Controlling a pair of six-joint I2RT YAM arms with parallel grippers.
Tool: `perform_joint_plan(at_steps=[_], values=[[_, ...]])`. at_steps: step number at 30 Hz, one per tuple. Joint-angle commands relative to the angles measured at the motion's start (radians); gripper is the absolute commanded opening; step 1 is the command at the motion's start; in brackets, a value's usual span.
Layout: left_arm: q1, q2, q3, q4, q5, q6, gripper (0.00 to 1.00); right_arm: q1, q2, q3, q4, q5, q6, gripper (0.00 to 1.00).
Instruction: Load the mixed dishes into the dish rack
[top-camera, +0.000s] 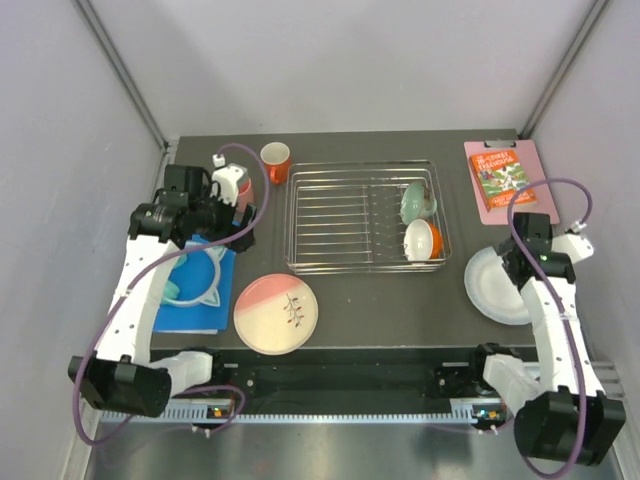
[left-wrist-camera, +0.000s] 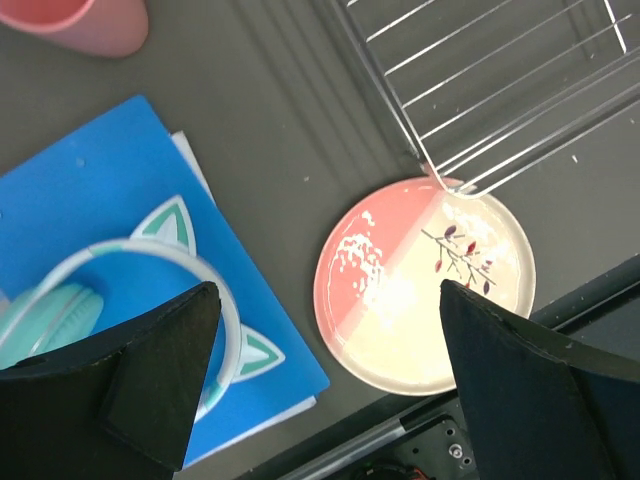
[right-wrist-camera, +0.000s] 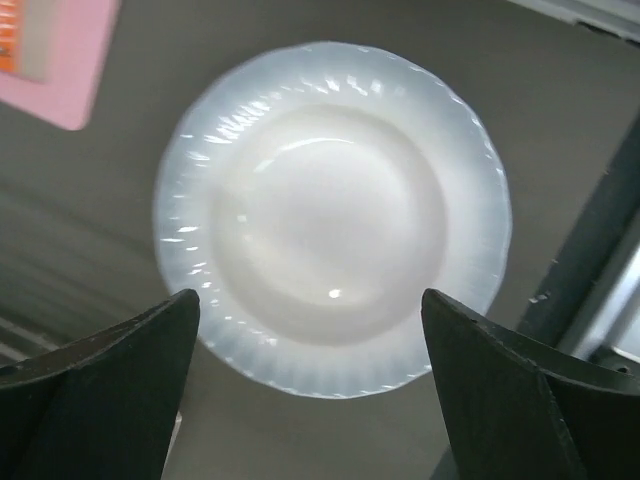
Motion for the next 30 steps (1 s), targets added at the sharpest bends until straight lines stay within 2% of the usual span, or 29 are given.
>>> perform_joint_plan(at_steps=[1,7,15,18,24,30], values=[[-0.024,0.085,0.099,0.066,0.011,0.013,0.95,-0.139,0.005,-0.053,-0.055,-0.077,-0.006,0.92],[-0.024,0.188,0.181,0.075,0.054,0.023,0.95,-0.239,-0.011,-0.081,-0.091,-0.081,-0.004,0.94],[-0.025,0.287,0.302,0.003,0.067,0.056,0.95,-0.268,-0.034,-0.082,-0.160,-0.065,0.022,0.98],[-0.025,0.309,0.372,-0.021,0.064,0.062,0.96,-0.276,-0.015,-0.027,-0.210,0.010,0.020,1.00],[-0.028,0.361,0.489,-0.067,0.047,0.062,0.96,-0.308,0.054,-0.036,-0.251,0.021,0.061,1.00],[-0.035,0.375,0.576,-0.139,0.013,0.087,0.96,-0.360,0.159,-0.096,-0.167,0.008,0.157,0.97]])
